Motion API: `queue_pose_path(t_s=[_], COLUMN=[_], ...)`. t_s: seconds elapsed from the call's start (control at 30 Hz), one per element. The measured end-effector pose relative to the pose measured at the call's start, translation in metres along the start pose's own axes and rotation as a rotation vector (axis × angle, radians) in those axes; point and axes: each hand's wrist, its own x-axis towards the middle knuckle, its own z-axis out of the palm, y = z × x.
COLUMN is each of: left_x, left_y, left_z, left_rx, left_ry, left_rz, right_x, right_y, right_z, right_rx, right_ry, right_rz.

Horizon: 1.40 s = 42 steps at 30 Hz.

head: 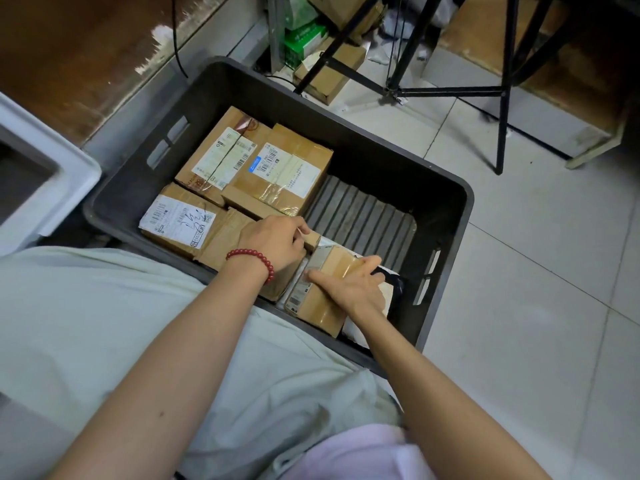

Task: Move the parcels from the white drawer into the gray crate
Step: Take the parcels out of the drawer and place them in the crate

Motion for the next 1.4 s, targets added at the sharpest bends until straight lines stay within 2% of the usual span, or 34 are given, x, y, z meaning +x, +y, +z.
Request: queue_pose_path(t_s=[0.13,0.33,0.57,0.7,0.8,0.93,1.17,1.4], left_x=[-0.004,-0.002,-0.004,-0.008,-0.012,-0.020,-0.060,-0.153], left_y=[-0.002,-0.003,-0.007,-0.009,-0.009,-0.010,-0.062,-0.140], left_z=[-0.003,-0.004,-0.008,-0.011,-0.014,-0.030,-0.102,-0.159], left_rx=[-0.004,-0.016,0.006,0.110,0.169,0.249,0.216,0.159], left_ry=[0.032,0.071,0.112,0.156,0.178,0.248,0.566,0.809], left_rz=[-0.005,0.009,-0.020,-0.012,-0.025,-0.050,-0.299,-0.592], right_x=[0.009,0.025,0.030,0.029,0.020,0.011,-0.033,-0.123], right_y=[-0.015,-0.004,0.002,0.015,0.024,0.000,-0.132,-0.234], right_z=[0.023,0.018,0.017,0.010,0.003,-0.008,-0.028,0.001], right_rx=[-0.090,-0.068,-0.203,-0.302,-0.435,-0.443,-0.465,-0.442], right_ry=[0.045,-0.033,0.169,0.187,0.220,0.254,0.288,0.241], right_rz=[0.021,-0.014,-0.171,-0.268,-0.408,-0.616,-1.019,-1.400])
